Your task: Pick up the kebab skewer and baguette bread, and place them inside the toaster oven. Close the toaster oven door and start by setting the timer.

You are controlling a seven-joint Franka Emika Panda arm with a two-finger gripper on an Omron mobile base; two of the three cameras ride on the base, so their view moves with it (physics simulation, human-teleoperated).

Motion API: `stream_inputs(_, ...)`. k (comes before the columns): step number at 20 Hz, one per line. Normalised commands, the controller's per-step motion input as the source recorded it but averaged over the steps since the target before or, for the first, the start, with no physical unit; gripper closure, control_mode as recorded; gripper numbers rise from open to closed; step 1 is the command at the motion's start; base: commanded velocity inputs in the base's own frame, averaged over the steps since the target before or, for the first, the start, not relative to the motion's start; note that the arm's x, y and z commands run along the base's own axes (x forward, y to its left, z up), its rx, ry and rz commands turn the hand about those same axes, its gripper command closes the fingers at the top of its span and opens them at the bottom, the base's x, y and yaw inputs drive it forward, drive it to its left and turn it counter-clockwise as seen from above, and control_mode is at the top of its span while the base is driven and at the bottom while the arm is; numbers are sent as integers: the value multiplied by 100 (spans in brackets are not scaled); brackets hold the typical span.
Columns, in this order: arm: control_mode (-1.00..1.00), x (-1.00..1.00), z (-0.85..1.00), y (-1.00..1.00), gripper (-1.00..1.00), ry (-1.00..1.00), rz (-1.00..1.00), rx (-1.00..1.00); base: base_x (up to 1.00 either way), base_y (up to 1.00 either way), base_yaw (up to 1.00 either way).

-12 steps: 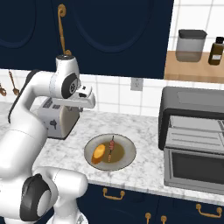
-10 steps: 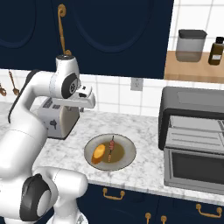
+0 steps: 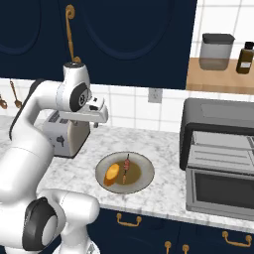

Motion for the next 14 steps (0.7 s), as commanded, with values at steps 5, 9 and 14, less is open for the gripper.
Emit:
stream_inputs(5, 100, 0, 0, 0, -100, 0, 0, 0, -1, -34, 0)
stream_inputs(9, 100, 0, 0, 0, -100, 0, 0, 0, 0, -97, -2)
stream_inputs(14, 100, 0, 0, 0, -100, 0, 0, 0, 0, -92, -1)
